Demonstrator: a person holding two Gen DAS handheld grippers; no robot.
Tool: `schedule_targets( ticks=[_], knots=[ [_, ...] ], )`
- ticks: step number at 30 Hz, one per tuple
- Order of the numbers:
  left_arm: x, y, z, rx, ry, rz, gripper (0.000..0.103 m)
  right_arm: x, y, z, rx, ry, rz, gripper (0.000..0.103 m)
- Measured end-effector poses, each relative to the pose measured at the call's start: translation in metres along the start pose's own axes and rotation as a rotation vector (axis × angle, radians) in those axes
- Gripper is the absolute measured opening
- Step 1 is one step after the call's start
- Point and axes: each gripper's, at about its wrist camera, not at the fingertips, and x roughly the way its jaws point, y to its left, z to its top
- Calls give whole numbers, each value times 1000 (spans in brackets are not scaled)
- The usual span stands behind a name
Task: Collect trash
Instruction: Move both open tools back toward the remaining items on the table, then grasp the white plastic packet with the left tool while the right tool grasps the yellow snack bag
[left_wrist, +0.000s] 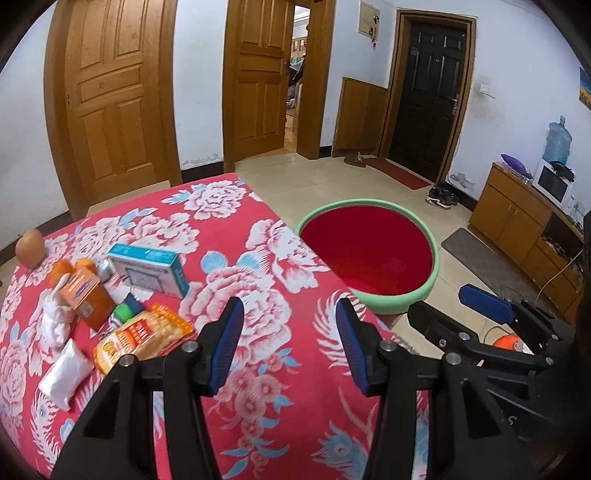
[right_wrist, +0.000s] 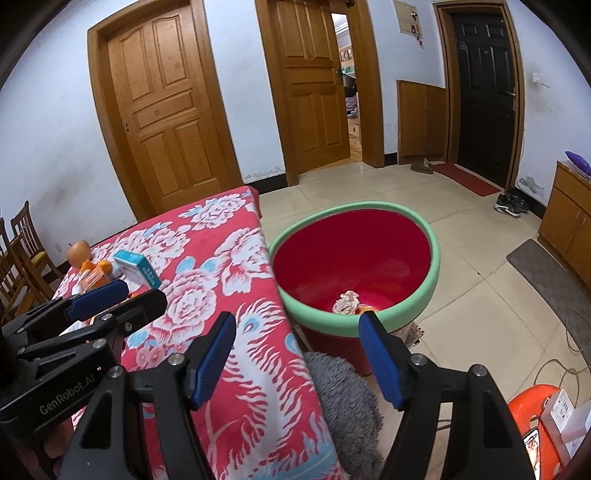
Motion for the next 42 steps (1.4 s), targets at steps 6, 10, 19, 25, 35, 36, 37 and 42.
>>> schedule_targets(
  ticks=[6,10,19,25,35,36,37,42],
  knots=[
    [-8,19,-12,-29,5,27,50,1,24,-8,-44,14,20,72],
    [-13,38,-22,-64,14,38,50,4,42,-15,-70,35,53,72],
    [-35,84,-41,-146,17,105,50,14,88,-17,-137,52,159,73],
    [-56,114,-55,-211,-1,175,50,15,124,-16,-197,48,244,74],
    [-81,150,-74,-296,-20,244,53,17,168,-15,-254,50,347,77],
    [-82,153,-75,-302,-21,250,55,18,169,-15,-256,51,349,78],
    [-83,158,-77,-315,-20,257,56,19,170,-15,-257,52,351,78],
    [-83,180,-85,-379,-6,260,56,23,169,-14,-249,60,350,80]
  ],
)
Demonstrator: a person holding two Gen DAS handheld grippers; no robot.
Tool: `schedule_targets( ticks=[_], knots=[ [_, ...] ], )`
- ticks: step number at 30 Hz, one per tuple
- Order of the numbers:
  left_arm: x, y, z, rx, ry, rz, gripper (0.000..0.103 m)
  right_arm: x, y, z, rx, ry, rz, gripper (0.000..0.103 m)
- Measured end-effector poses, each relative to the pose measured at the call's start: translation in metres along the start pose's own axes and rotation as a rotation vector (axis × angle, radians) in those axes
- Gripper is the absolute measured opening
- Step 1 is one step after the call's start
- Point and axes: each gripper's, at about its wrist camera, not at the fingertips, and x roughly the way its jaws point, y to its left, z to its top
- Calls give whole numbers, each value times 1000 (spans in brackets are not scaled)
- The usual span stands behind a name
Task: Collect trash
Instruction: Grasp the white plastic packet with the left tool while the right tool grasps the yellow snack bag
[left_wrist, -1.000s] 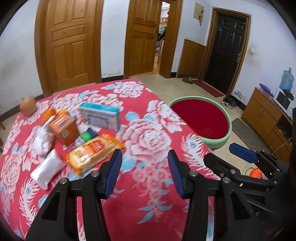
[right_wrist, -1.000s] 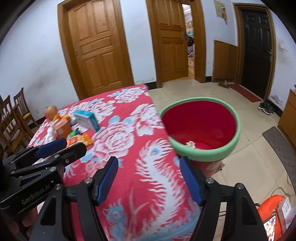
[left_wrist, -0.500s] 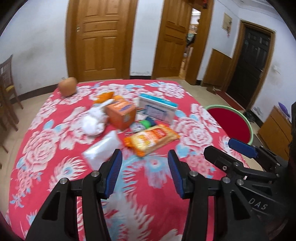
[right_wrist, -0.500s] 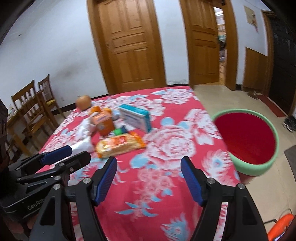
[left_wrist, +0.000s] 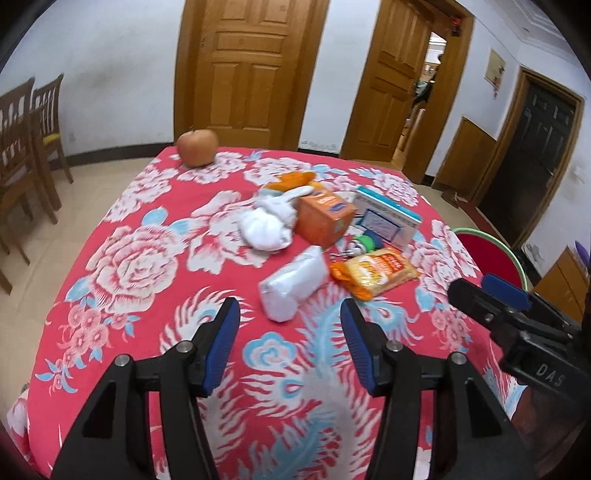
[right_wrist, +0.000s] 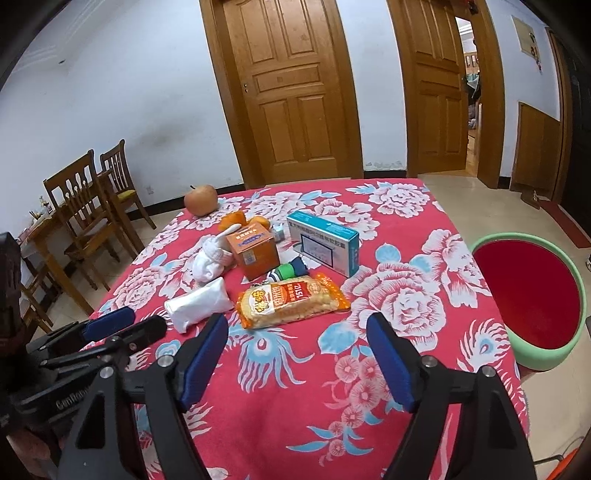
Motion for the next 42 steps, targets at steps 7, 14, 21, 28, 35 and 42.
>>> schedule_targets(
  ticks=[7,14,21,28,35,42],
  knots=[
    [18,10,8,-11,30,-8,56,14,-5,5,13,25,-2,80],
    [41,17,25,-17,65,-21,56,34,-8,18,28,50,15,81],
    [60,22,41,-29,108,-54,56,56,-12,27,15,79,-6,88],
    [75,7,28,98,153,-120,37,81,-9,32,-45,152,32,103],
    [77,8,29,79,144,-133,24,107,-7,27,-29,247,68,103],
    [76,11,27,66,127,-141,22,110,5,25,-81,247,50,103]
  ],
)
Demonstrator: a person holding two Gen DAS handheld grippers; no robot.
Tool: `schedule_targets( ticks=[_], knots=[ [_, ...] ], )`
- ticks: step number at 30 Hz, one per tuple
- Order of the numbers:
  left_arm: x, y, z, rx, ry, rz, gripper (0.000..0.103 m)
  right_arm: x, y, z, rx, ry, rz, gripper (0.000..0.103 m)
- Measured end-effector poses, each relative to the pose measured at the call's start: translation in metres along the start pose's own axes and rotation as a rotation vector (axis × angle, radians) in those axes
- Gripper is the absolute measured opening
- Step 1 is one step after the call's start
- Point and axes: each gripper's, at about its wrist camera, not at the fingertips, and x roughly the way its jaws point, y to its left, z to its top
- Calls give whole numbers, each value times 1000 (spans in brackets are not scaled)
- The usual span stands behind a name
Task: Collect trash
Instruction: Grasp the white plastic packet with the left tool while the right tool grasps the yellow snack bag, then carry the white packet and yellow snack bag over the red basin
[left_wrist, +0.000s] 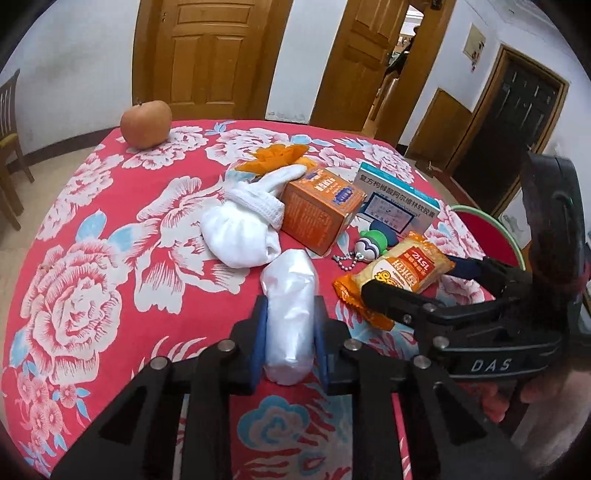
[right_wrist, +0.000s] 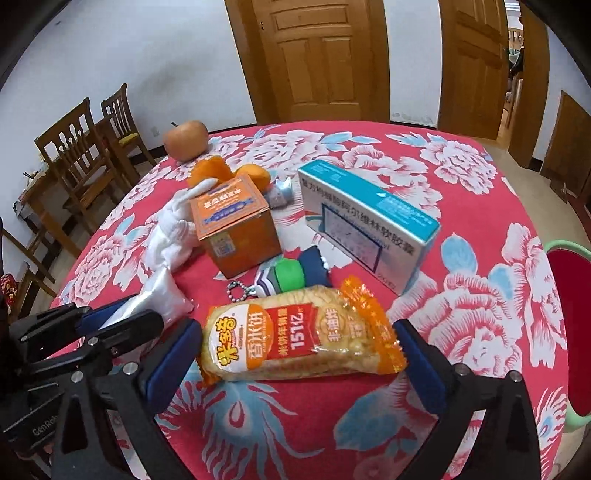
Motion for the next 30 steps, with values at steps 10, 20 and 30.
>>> schedule_targets(
  ticks=[10,20,30],
  knots=[
    [-2,-4,2,5,13,-14,21,-5,14,-3,-2,-28,76,26],
    [-29,-18,-1,12,-49,-12,21,-37,10,-15,-17,-102,31,26],
    [-47,-30,-20,-4,-70,4,21,-70,9,-31,-8,-154,14,26]
  ],
)
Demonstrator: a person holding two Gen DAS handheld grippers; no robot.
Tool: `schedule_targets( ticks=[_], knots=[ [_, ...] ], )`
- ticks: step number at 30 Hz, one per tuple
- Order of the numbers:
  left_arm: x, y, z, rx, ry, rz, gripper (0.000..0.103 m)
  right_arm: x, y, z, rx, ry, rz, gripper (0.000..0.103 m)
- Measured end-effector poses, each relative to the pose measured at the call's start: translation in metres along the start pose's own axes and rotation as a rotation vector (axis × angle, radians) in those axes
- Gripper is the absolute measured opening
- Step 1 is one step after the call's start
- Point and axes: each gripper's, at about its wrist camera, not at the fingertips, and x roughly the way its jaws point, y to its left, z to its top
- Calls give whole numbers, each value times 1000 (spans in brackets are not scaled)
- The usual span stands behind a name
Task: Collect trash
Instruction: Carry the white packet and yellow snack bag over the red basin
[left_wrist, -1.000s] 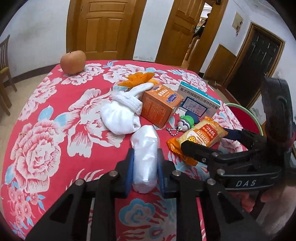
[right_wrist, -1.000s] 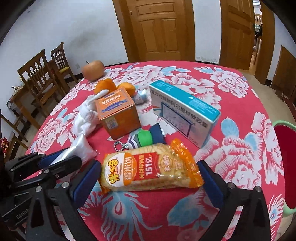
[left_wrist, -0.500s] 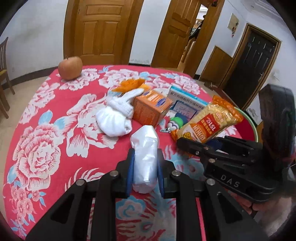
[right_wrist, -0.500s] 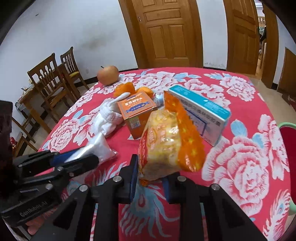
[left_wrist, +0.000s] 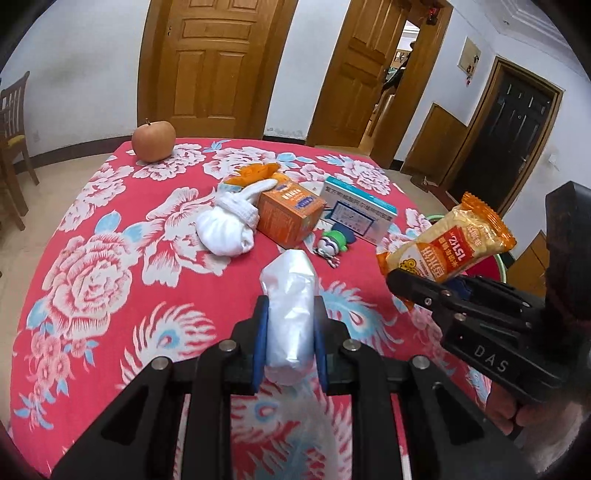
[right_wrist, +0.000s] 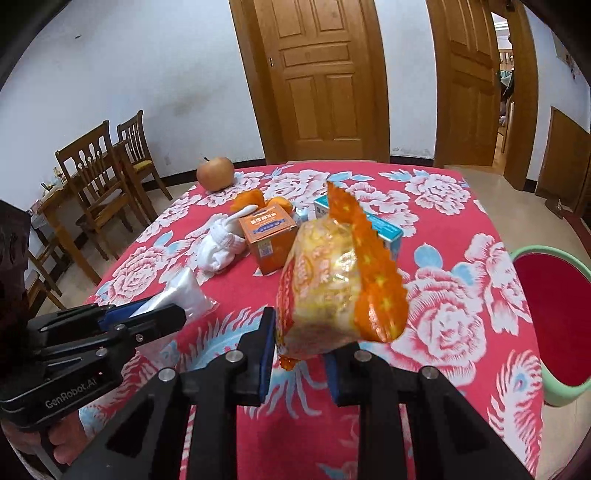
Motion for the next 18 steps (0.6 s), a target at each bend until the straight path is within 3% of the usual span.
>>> schedule_targets(
  ticks=[18],
  knots=[
    [-42,-44,-32,11,-68,31,21,-63,0,-35,-5,-61,-30,26]
  ],
)
